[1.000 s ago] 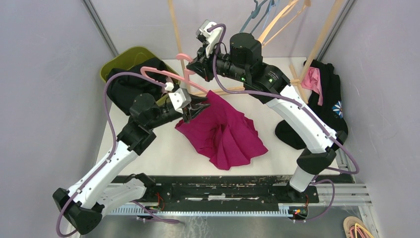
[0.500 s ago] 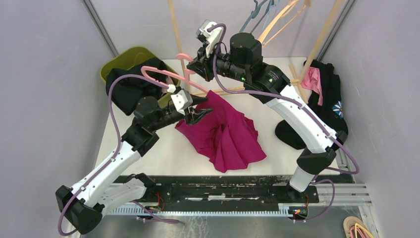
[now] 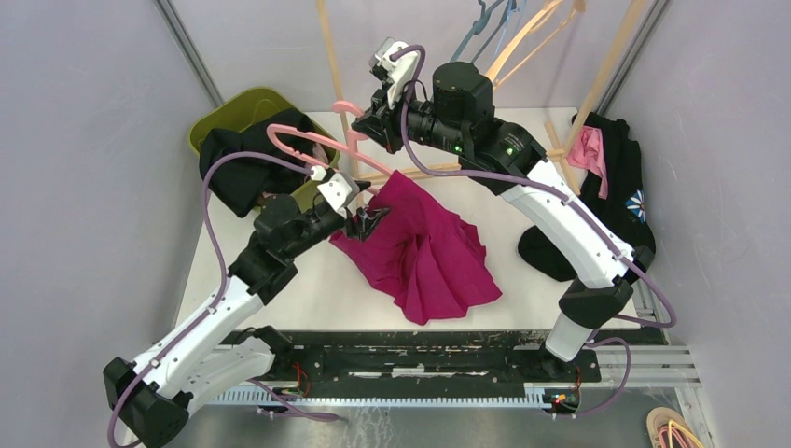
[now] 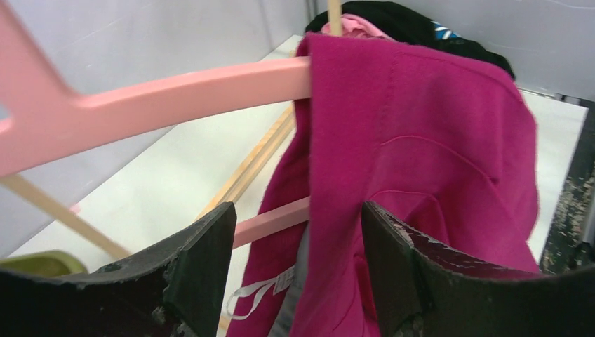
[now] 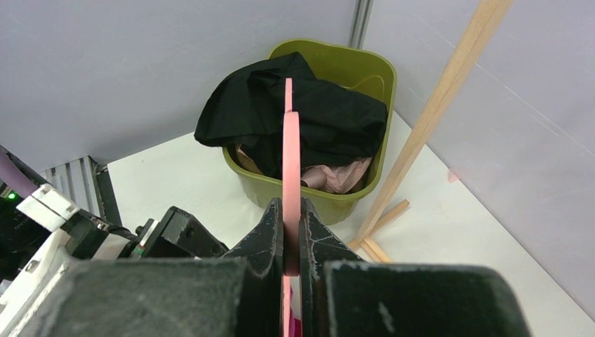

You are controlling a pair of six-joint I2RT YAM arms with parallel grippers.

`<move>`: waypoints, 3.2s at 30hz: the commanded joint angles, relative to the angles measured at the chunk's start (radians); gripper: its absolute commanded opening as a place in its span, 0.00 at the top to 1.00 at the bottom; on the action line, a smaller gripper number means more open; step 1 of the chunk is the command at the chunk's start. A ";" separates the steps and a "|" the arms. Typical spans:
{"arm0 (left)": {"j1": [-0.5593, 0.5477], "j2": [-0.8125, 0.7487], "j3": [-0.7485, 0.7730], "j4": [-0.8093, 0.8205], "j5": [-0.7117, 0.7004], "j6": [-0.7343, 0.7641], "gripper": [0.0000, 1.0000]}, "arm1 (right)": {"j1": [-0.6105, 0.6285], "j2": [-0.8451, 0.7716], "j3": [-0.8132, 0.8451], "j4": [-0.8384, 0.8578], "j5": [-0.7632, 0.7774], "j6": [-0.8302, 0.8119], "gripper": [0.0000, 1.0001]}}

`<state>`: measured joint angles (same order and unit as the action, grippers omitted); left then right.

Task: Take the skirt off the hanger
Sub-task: Remove the skirt from the hanger, then place the skirt in the bin.

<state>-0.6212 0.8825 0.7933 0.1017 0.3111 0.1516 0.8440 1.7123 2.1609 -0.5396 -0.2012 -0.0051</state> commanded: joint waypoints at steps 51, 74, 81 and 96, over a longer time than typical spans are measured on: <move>-0.035 0.177 0.599 -0.467 -0.146 0.223 0.97 | -0.079 0.059 0.171 0.148 0.259 -0.038 0.99; 0.632 0.853 1.694 -0.273 -0.177 0.036 0.97 | -0.103 -0.345 -0.436 0.209 0.294 -0.050 0.99; 0.865 0.929 1.762 -0.035 -0.249 -0.142 0.97 | -0.130 -0.363 -0.493 0.256 0.291 -0.052 0.99; 0.874 0.801 1.304 0.019 -0.048 -0.266 0.97 | -0.183 -0.292 -0.481 0.277 0.225 -0.017 0.99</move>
<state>0.2684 1.7947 2.2536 -0.0391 0.1463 0.0109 0.6662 1.4174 1.6665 -0.3435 0.0517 -0.0437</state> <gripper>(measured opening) 0.048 0.055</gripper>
